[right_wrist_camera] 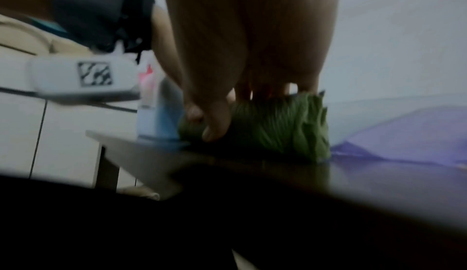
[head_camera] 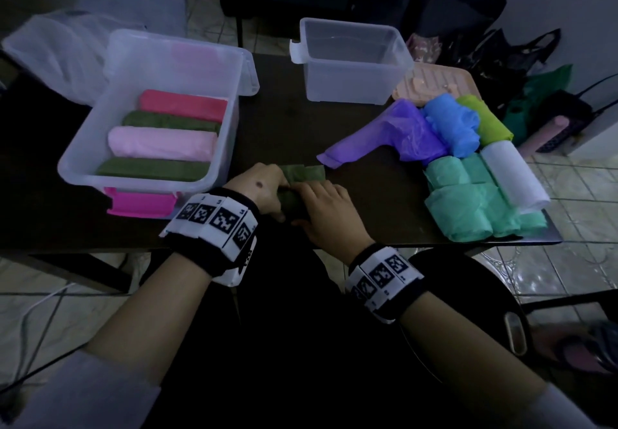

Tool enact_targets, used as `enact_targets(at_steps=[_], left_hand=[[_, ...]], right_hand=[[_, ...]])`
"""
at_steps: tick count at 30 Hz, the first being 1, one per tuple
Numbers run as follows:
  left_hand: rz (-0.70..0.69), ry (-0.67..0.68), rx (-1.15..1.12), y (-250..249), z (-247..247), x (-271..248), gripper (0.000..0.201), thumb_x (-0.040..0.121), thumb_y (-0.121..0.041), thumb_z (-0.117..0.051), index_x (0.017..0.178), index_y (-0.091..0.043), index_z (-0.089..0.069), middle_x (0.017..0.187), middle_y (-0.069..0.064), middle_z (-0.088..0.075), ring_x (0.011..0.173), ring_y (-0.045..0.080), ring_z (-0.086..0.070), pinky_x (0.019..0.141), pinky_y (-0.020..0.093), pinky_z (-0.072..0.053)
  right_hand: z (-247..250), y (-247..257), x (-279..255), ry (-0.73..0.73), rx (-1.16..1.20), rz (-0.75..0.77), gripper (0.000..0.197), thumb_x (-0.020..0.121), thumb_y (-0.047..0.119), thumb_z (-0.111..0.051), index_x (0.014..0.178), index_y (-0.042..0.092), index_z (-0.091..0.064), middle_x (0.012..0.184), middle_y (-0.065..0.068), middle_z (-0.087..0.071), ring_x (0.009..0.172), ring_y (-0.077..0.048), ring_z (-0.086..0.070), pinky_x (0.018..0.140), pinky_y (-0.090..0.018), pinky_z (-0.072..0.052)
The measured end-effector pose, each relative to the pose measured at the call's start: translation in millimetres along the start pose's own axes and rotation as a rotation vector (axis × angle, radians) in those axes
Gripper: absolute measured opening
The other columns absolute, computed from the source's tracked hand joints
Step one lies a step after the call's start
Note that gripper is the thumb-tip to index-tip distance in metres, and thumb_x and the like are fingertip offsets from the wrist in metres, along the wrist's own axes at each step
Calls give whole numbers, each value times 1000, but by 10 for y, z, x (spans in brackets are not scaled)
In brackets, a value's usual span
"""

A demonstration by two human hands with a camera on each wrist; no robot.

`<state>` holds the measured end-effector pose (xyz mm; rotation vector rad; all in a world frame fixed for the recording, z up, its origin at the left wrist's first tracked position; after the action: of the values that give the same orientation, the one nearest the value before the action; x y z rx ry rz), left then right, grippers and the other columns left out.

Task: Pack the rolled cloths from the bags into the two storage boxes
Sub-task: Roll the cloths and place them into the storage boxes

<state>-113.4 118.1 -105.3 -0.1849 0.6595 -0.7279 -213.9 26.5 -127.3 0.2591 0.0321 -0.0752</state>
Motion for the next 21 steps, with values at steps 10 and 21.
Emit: enact_targets(at_steps=[10, 21], left_hand=[[-121, -249, -46, 26, -49, -109, 38, 73, -6, -74, 105, -23, -63, 112, 2, -55, 100, 18, -57, 90, 36, -48], [-40, -202, -105, 85, -3, -63, 62, 70, -7, -77, 126, -21, -56, 124, 9, -56, 110, 25, -57, 92, 34, -47]], right_hand=[[232, -96, 356, 457, 258, -111, 53, 90, 30, -60, 138, 18, -42, 131, -6, -53, 119, -22, -51, 95, -28, -38], [285, -203, 616, 603, 162, -193, 105, 57, 52, -82, 143, 25, -27, 141, -2, -40, 127, -22, -43, 106, -44, -38]])
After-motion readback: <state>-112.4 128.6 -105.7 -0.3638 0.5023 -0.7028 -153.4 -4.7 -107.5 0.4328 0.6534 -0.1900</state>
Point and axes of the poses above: each hand's wrist, its own x-axis towards the middle knuckle, its own z-axis out of the back of the hand, y = z × x, the point moved 3 cm from there along x, towards the middle knuckle
